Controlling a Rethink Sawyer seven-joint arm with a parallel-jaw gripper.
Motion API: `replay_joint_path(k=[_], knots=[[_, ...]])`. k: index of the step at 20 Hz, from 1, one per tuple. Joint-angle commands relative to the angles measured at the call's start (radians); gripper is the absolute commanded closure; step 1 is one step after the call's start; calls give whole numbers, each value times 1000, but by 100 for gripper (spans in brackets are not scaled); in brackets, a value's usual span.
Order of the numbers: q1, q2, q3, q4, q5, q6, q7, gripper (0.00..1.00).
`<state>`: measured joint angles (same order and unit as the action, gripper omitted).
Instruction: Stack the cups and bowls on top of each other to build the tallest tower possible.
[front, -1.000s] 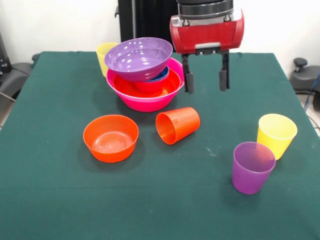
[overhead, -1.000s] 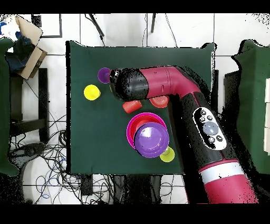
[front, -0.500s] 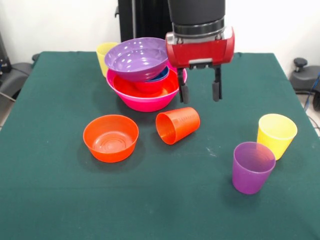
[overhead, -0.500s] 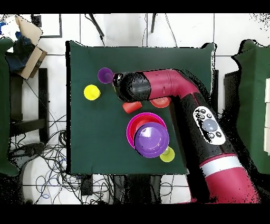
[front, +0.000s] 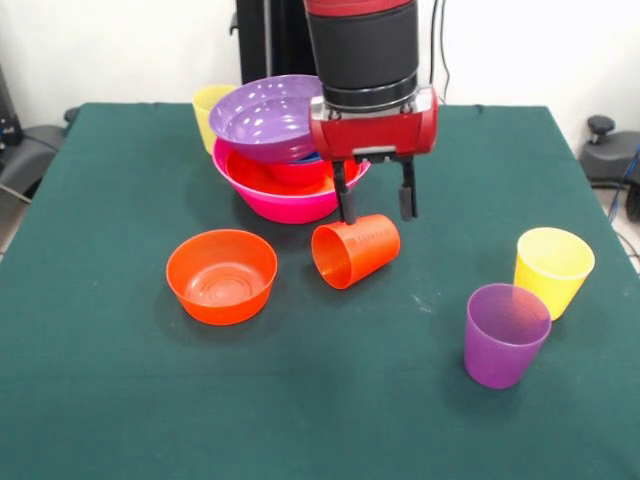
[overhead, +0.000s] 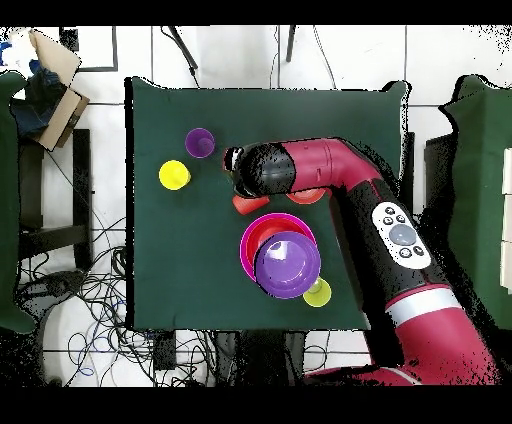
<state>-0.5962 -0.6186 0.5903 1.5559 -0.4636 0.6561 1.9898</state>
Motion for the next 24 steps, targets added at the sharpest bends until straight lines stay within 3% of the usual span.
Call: replay_joint_path(k=[1,12,24], knots=[[-6,44,36,-37,-73,-5,-186,0],[-11,57,41,-40,-83,-9,-185,0],[-132,196,131,-156,-116,81,-412,0]])
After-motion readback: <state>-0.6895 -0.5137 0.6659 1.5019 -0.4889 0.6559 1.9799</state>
